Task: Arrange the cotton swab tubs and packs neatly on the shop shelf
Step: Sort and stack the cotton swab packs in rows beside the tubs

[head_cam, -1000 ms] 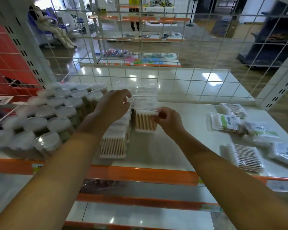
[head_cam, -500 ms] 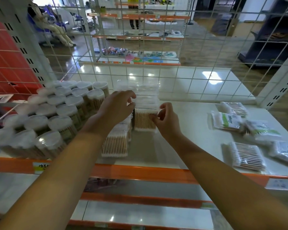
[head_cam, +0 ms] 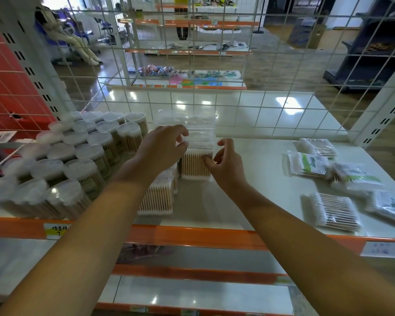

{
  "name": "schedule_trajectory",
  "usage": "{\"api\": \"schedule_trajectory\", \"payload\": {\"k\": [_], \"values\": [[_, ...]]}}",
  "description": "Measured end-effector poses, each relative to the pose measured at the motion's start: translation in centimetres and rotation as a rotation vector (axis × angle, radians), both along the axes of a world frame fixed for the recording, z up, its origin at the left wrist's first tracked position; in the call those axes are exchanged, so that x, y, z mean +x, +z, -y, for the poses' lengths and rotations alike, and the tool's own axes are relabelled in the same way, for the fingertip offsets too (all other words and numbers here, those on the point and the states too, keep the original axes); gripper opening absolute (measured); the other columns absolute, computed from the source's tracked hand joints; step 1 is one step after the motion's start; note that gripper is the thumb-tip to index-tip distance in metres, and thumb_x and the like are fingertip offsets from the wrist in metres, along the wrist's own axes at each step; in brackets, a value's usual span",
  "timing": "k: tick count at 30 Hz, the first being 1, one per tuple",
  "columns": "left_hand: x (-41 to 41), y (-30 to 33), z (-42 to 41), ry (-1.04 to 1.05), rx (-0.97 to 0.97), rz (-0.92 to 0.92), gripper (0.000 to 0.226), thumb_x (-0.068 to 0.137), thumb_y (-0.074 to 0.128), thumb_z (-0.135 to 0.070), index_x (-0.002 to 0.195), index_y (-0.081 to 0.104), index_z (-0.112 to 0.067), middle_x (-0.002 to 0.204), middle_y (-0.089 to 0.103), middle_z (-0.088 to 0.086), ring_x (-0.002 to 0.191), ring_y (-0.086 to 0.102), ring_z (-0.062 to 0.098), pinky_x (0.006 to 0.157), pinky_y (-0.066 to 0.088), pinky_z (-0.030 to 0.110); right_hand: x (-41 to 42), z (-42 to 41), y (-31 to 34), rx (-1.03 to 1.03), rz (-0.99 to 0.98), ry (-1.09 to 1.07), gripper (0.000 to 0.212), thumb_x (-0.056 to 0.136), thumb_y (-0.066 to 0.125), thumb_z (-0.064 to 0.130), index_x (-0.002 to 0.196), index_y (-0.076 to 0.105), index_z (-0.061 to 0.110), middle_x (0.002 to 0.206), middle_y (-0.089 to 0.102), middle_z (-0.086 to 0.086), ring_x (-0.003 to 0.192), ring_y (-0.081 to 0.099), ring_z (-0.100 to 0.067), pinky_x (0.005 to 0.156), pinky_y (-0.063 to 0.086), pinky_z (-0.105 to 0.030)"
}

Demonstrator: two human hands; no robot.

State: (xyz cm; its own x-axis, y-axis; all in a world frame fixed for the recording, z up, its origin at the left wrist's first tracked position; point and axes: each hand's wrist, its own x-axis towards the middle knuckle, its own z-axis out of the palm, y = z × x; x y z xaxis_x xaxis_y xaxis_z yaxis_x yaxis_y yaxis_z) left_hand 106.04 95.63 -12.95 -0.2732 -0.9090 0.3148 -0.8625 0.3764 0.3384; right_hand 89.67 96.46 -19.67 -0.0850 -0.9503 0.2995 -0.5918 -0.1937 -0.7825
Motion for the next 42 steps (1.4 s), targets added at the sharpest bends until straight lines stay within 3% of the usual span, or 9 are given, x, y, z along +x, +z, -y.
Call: {"api": "schedule_trajectory", "payload": {"k": [4, 10, 17, 25, 36, 42], "values": [[-1.7, 0.4, -0.5, -0.031, -0.016, 0.03, 0.03, 0.091, 0.055, -0.025, 0.119, 0.058, -0.014, 0.105, 0.066, 0.004, 0.092, 0.06, 0.018, 0.08, 0.051, 0.034, -0.7, -0.3, 0.8, -0.022, -0.11, -0.032, 0.042, 0.088, 0.059, 0.033, 0.121, 0.045, 0.012, 0.088, 0.052, 0.005, 0.074, 0.05, -0.007, 0.057, 0.035, -0.011], [-6.1, 0.3, -1.1, -0.085, -0.051, 0.142, 0.033, 0.095, 0.047, -0.028, 0.125, 0.054, -0.016, 0.118, 0.062, 0.002, 0.103, 0.059, 0.019, 0.084, 0.044, 0.027, -3.7, -0.3, 1.8, -0.052, -0.28, -0.129, 0.035, 0.091, 0.052, 0.026, 0.123, 0.051, 0.012, 0.111, 0.06, -0.003, 0.083, 0.046, -0.005, 0.073, 0.036, -0.018], [-11.0, -0.8, -1.7, -0.163, -0.034, 0.116, 0.032, 0.093, 0.05, -0.027, 0.123, 0.056, -0.017, 0.117, 0.063, 0.003, 0.102, 0.06, 0.021, 0.088, 0.049, 0.034, -8.5, -1.7, 2.2, -0.048, -0.352, -0.216, 0.033, 0.093, 0.048, 0.024, 0.122, 0.053, 0.009, 0.113, 0.059, -0.006, 0.095, 0.056, -0.015, 0.076, 0.036, -0.019], [-15.8, -2.5, -2.8, -0.221, 0.026, 0.117, 0.03, 0.093, 0.048, -0.027, 0.121, 0.057, -0.017, 0.114, 0.064, 0.004, 0.102, 0.06, 0.024, 0.085, 0.046, 0.032, -14.3, -3.5, 2.5, -0.014, -0.333, -0.325, 0.029, 0.089, 0.05, 0.019, 0.116, 0.057, 0.011, 0.106, 0.062, -0.006, 0.091, 0.06, -0.022, 0.074, 0.037, -0.024], [-22.2, -4.7, -5.0, -0.316, 0.124, 0.076, 0.031, 0.094, 0.048, -0.027, 0.123, 0.057, -0.019, 0.119, 0.062, 0.002, 0.107, 0.057, 0.023, 0.088, 0.042, 0.031, -20.7, -7.0, 2.0, 0.045, -0.284, -0.396, 0.028, 0.087, 0.052, 0.012, 0.114, 0.06, 0.01, 0.107, 0.063, -0.009, 0.093, 0.058, -0.026, 0.076, 0.041, -0.03], [-25.4, -5.1, -5.1, -0.392, 0.191, 0.119, 0.032, 0.091, 0.051, -0.025, 0.12, 0.058, -0.012, 0.12, 0.061, 0.007, 0.111, 0.055, 0.025, 0.087, 0.041, 0.031, -23.3, -8.4, 1.6, 0.081, -0.354, -0.443, 0.03, 0.091, 0.042, 0.006, 0.115, 0.06, 0.007, 0.11, 0.062, -0.014, 0.099, 0.055, -0.03, 0.076, 0.039, -0.032]]}}
